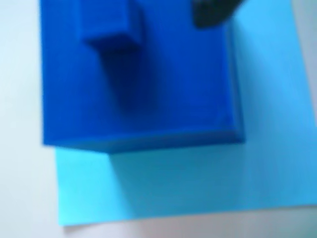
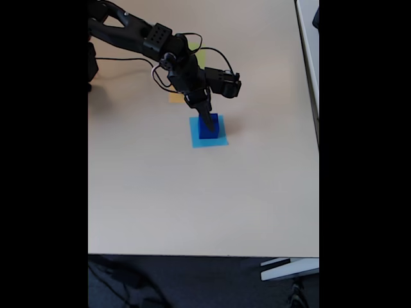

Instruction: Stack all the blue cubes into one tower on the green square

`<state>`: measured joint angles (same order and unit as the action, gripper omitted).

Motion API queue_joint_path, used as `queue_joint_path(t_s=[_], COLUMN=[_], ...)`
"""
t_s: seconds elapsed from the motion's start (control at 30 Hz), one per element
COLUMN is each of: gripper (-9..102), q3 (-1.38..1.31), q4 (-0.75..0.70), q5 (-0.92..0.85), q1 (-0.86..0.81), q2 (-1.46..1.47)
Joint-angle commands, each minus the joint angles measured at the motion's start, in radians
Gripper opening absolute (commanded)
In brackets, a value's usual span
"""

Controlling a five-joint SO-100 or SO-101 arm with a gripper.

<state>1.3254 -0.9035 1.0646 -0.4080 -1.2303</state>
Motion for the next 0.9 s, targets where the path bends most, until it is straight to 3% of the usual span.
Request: queue_joint_path(t_s=[0.0, 0.43, 0.87], gripper=[36, 35, 25], q3=[0.005, 0.091, 0.127], q4=[0.031, 0.127, 0.150], q5=[-0.008, -0.026, -0.023], q1=[-0.008, -0.017, -0.018], q2=[-0.008, -0.003, -0.018])
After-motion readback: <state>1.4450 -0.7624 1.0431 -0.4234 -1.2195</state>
